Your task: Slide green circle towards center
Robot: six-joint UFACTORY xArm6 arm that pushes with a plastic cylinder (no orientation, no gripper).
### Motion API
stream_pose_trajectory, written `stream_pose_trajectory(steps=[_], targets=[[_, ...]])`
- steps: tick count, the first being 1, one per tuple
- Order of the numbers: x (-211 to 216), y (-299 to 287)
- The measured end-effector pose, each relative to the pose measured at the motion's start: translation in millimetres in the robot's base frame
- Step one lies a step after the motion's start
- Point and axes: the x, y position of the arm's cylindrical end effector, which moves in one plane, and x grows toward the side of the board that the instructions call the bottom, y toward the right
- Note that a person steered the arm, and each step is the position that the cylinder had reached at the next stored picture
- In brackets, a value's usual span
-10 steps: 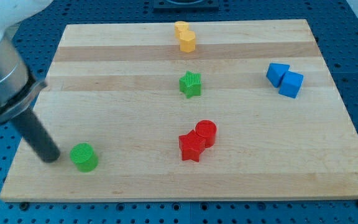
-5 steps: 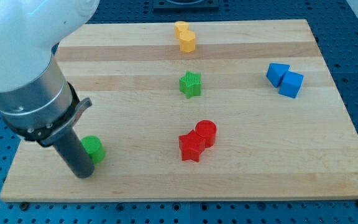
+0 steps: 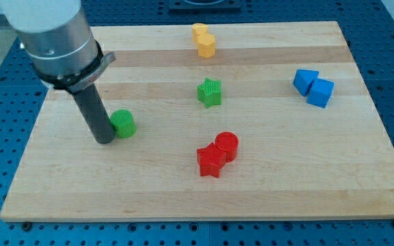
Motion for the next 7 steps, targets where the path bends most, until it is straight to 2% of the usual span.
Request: stream_pose_trajectory(steps=[2,6,7], targets=[[-28,30],[-13,69],[-21,86]])
